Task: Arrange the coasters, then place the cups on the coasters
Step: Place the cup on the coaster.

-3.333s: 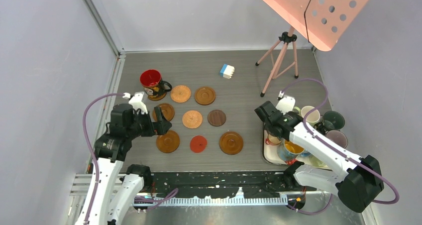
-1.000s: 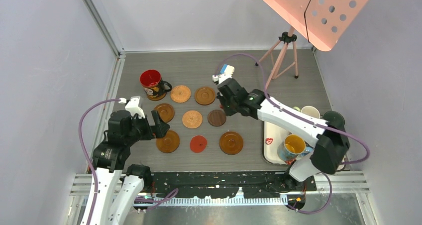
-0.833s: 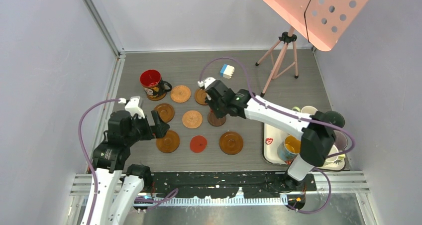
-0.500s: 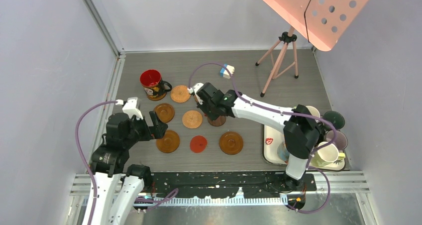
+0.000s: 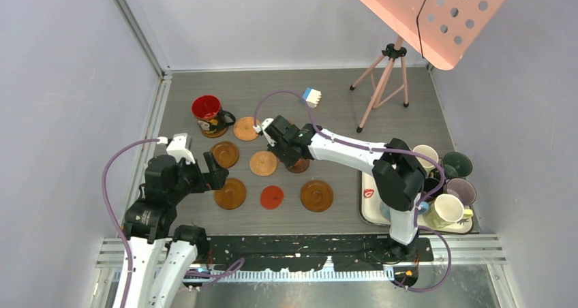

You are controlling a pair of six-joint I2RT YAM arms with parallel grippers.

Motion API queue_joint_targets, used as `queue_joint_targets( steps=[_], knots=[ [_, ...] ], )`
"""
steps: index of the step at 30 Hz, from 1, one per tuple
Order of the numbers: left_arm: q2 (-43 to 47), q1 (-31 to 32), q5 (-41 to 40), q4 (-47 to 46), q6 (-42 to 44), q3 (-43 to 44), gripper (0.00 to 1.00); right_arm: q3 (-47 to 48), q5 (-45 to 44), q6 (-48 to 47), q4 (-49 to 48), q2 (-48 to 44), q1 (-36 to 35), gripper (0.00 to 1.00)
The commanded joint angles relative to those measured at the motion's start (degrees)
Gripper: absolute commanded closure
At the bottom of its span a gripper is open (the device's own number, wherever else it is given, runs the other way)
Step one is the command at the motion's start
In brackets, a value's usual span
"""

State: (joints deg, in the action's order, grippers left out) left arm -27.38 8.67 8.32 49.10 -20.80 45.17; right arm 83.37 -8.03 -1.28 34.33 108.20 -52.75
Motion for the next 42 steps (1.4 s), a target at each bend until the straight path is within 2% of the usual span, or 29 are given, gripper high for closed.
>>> queue_joint_targets(
  steps=[1, 29, 34, 42],
  knots=[
    [0.31, 0.16, -0.54, -1.26, -0.21, 0.18, 0.0, 2.42, -1.78, -0.96, -1.85, 0.27, 0.28, 0.94],
    [0.33, 0.21, -0.75, -1.29, -0.22, 0.1, 0.0, -0.66, -4.66, 0.36, -4.38, 1.3, 0.29, 0.88],
    [0.31, 0.17, -0.89, -1.29, -0.21, 0.18, 0.0, -1.05, -4.27, 0.9, -4.67, 1.15, 0.29, 0.85],
    [0.31, 0.19, -1.11, -1.14, -0.21, 0.18, 0.0, -1.2, -4.5, 1.1, -4.63, 0.93, 0.29, 0.73]
  ],
)
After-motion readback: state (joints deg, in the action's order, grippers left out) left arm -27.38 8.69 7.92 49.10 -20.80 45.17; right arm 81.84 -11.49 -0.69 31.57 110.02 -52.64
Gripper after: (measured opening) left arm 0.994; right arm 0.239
